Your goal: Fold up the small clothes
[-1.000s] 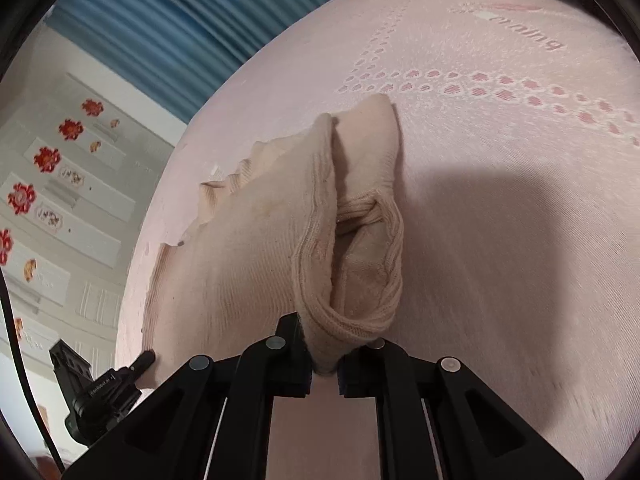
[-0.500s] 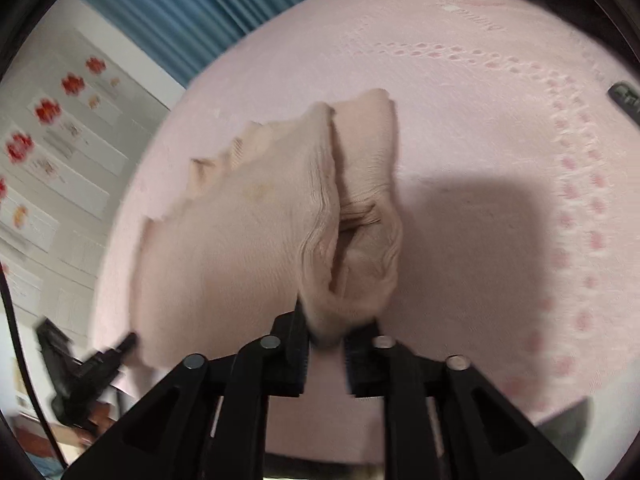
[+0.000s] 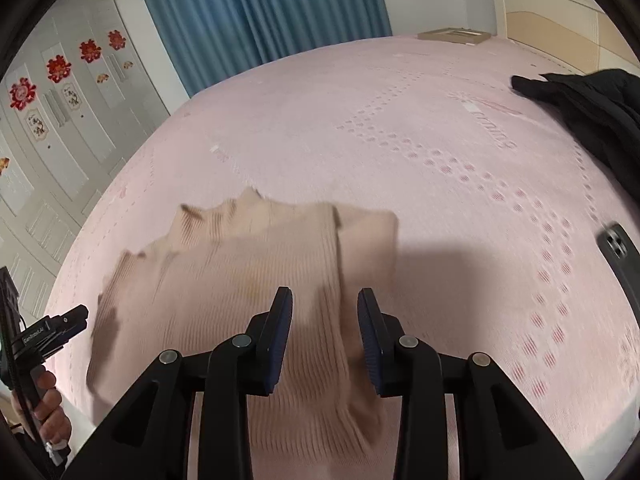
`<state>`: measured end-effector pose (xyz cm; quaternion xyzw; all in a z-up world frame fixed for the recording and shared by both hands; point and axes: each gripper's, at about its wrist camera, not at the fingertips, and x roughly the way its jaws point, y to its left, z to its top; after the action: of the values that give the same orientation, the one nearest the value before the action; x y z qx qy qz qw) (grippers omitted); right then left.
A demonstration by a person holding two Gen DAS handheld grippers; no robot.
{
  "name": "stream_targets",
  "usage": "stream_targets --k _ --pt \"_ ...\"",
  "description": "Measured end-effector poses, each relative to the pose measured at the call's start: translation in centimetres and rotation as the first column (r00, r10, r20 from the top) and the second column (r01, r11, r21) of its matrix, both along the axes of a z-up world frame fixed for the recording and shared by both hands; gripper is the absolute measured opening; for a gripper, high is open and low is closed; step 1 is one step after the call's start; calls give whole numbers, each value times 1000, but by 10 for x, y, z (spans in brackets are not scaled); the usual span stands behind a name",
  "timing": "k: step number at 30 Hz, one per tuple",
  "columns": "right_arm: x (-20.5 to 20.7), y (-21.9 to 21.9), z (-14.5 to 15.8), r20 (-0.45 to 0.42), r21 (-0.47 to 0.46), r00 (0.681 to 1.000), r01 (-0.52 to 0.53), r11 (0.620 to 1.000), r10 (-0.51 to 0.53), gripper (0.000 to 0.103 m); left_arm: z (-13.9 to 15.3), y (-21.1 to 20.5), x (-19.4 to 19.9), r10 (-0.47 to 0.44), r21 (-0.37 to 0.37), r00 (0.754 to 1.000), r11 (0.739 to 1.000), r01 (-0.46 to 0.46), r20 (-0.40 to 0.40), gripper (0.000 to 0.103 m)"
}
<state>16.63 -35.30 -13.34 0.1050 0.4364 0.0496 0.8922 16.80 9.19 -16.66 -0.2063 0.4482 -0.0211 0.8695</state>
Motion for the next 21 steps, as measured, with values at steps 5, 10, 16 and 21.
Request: stream_targets --k 5,10,16,21 --pt "49 11 -21 -42 -30 999 8 1000 -9 34 -6 -12 49 -3 43 1000 999 3 -4 54" --pt "87 19 -48 -122 -79 992 22 997 -32 33 -26 -7 80 17 71 998 997 -13 -53 40" --pt "99 28 -43 -41 -75 999 -18 997 14 5 -21 17 77 73 4 996 997 -74 50 7" --pt "110 17 -46 -43 -13 999 9 1000 -10 5 -32 18 91 100 66 995 993 -100 1 4"
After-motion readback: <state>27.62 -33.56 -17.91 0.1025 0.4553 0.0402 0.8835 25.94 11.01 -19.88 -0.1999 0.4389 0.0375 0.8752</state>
